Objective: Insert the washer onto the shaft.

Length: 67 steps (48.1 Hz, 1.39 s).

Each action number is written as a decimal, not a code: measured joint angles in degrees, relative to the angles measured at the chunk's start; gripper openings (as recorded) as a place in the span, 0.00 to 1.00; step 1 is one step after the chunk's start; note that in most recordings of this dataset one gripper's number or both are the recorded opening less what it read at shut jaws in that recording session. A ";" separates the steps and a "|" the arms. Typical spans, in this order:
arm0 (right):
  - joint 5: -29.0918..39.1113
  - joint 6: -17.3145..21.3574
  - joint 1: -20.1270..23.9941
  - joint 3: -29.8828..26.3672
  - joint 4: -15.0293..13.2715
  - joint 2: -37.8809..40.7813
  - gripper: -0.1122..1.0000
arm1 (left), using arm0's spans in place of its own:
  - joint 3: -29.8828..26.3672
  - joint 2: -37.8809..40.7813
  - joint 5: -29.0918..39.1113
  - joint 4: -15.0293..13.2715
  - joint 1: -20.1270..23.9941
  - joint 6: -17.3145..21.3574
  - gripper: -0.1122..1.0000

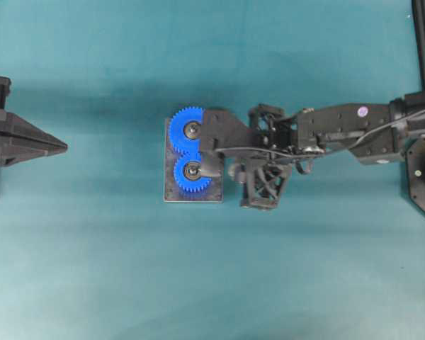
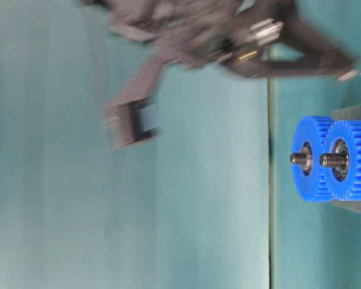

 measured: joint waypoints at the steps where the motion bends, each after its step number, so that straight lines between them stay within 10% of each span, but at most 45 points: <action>1: 0.35 0.00 0.00 -0.70 0.00 0.09 0.41 | 0.00 0.00 0.00 0.00 0.00 0.00 0.11; 67: 1.58 -1.32 0.09 -12.74 -0.53 9.32 0.41 | 0.00 -0.18 0.00 0.00 0.00 0.00 0.11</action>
